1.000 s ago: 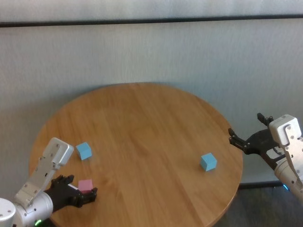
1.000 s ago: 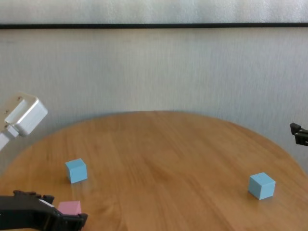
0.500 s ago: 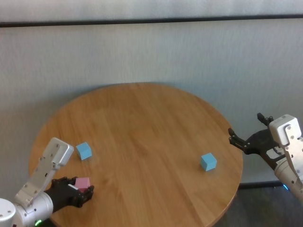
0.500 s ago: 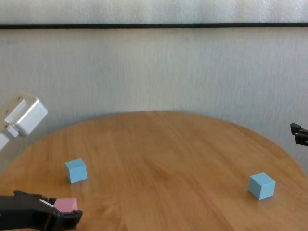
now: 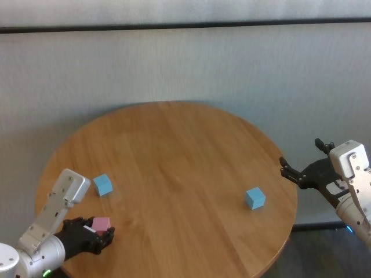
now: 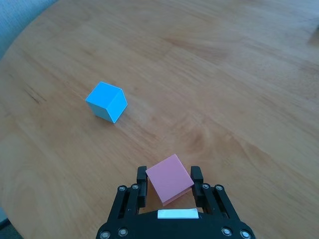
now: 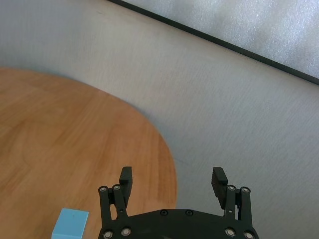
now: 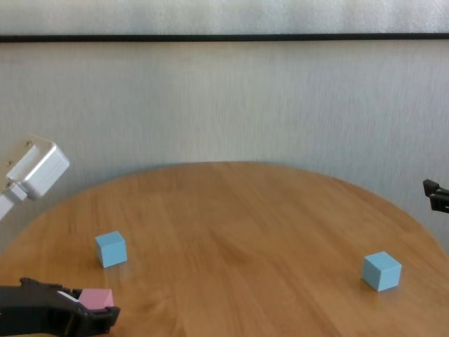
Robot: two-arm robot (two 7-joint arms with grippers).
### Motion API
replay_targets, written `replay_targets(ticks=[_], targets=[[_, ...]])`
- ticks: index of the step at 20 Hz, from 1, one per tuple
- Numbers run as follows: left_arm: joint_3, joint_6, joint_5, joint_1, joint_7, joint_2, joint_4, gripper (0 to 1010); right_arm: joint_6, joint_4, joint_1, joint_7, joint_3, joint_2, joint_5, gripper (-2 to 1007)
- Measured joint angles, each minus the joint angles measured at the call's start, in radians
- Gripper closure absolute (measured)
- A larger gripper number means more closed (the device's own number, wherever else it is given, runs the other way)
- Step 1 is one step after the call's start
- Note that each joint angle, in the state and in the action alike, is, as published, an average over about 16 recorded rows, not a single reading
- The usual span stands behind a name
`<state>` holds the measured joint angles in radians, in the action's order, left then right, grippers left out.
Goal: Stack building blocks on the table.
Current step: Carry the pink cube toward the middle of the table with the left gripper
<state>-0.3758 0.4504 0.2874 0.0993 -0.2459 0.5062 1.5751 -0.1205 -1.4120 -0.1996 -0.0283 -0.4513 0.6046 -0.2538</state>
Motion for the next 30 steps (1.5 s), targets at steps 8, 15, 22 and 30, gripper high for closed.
replay_targets(ticks=[8, 15, 22, 30], targets=[[-0.001, -0.003, -0.003, 0.0, -0.004, 0.001, 0.003, 469, 0.0, 0.0, 0.0, 0.0, 0.0, 0.0, 0.0, 0], [-0.008, -0.013, -0.019, 0.01, -0.031, 0.006, 0.017, 469, 0.0, 0.0, 0.0, 0.0, 0.0, 0.0, 0.0, 1], [-0.037, -0.02, -0.046, 0.052, -0.104, 0.012, 0.035, 469, 0.0, 0.0, 0.0, 0.0, 0.0, 0.0, 0.0, 0], [-0.108, -0.009, -0.084, 0.144, -0.214, 0.005, 0.027, 469, 0.0, 0.0, 0.0, 0.0, 0.0, 0.0, 0.0, 1]])
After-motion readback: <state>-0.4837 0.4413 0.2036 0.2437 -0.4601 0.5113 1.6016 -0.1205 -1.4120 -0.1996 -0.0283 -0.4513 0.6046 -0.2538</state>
